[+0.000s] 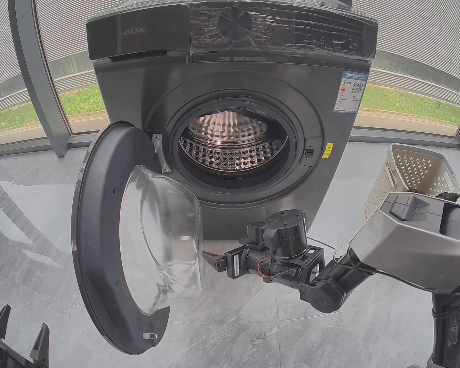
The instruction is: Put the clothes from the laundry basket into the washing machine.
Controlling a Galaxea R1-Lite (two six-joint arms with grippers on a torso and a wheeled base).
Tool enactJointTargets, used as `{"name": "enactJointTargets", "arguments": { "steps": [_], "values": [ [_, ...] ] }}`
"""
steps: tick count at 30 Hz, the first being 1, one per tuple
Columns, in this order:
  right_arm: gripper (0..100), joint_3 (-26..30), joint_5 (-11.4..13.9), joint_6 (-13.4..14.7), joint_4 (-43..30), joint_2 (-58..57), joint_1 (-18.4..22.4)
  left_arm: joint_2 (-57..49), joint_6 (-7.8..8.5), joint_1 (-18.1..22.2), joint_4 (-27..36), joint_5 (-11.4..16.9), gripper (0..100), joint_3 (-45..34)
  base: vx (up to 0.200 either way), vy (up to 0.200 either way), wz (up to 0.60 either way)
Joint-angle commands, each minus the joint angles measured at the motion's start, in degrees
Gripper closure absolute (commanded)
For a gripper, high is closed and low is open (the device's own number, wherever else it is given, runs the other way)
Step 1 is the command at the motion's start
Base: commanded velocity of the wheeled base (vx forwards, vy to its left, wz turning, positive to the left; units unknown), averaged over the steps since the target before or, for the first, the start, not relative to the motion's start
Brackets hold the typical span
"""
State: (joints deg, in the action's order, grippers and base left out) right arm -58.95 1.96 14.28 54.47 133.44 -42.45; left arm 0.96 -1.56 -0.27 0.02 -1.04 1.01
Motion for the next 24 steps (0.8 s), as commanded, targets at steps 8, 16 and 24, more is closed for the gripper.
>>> {"name": "enactJointTargets", "arguments": {
  "steps": [8, 16, 24],
  "values": [
    [0, -7.8, 0.0, 1.7, -0.8, 3.5, -4.8, -1.0, -0.02, 0.0, 0.1, 0.0, 0, -0.9, 0.000, 0.000, 0.00],
    [0, -16.8, 0.0, 5.5, -6.3, 5.7, -5.0, -1.0, -0.02, 0.0, 0.0, 0.0, 0, -0.9, 0.000, 0.000, 0.00],
    [0, -26.7, -2.3, 6.4, -14.0, 10.6, -5.2, -1.0, -0.02, 0.0, 0.1, 0.0, 0, -0.9, 0.000, 0.000, 0.00]
  ]
}}
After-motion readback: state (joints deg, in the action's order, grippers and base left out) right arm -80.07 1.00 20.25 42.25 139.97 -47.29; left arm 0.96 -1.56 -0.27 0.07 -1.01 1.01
